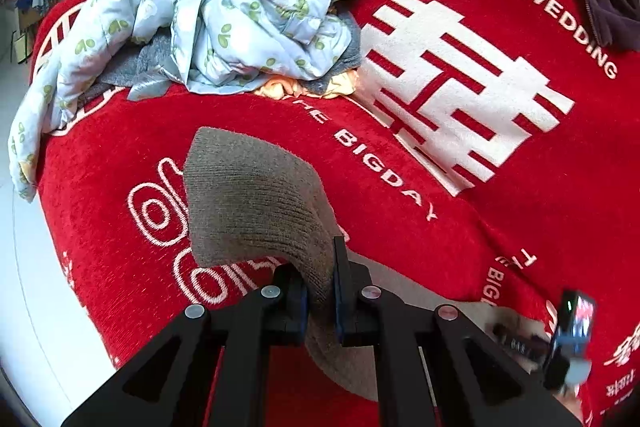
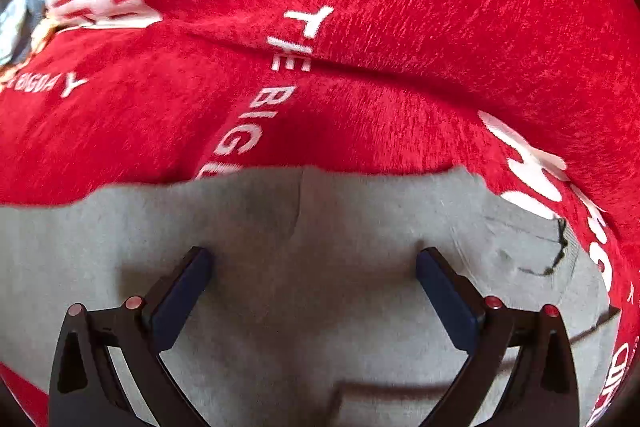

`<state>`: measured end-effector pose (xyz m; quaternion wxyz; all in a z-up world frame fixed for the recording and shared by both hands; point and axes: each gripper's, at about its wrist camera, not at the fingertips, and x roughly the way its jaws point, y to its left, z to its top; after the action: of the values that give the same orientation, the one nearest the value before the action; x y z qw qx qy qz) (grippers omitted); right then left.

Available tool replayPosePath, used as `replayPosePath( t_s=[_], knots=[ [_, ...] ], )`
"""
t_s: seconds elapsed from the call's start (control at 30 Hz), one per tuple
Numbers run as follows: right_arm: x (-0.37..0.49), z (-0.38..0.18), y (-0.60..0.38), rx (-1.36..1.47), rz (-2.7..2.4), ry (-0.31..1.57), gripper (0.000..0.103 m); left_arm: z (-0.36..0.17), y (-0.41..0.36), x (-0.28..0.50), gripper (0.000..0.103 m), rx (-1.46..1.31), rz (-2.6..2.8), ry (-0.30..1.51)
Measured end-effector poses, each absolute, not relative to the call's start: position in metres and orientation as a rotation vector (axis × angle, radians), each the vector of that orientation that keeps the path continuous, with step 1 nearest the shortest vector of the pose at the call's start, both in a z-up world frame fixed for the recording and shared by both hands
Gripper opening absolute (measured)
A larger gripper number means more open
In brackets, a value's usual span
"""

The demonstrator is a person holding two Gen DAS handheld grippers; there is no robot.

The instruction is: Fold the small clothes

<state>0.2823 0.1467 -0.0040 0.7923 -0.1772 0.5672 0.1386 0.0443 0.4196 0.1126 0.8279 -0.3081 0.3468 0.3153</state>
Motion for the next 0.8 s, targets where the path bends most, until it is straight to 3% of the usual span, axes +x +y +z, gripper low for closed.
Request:
replayPosePath(
  t_s=[0.17,0.4,0.8],
  knots=[
    [0.297,0.034,0.125,-0.326,0.245,1.178,0.102,0.128,0.390,0.050,0.010,-0.606,0.625,0.752],
    [0.232,0.076,0.019,-0.242,0.292,1.157,0.102,0.135,0.316,0.092,0.010,-0.524,0.487,0.827],
    [0.163,0.097,-0.157,-0.191,0.136,1.075,0.102,0.177,0.089,0.195,0.010,-0.309,0.108,0.931]
  ],
)
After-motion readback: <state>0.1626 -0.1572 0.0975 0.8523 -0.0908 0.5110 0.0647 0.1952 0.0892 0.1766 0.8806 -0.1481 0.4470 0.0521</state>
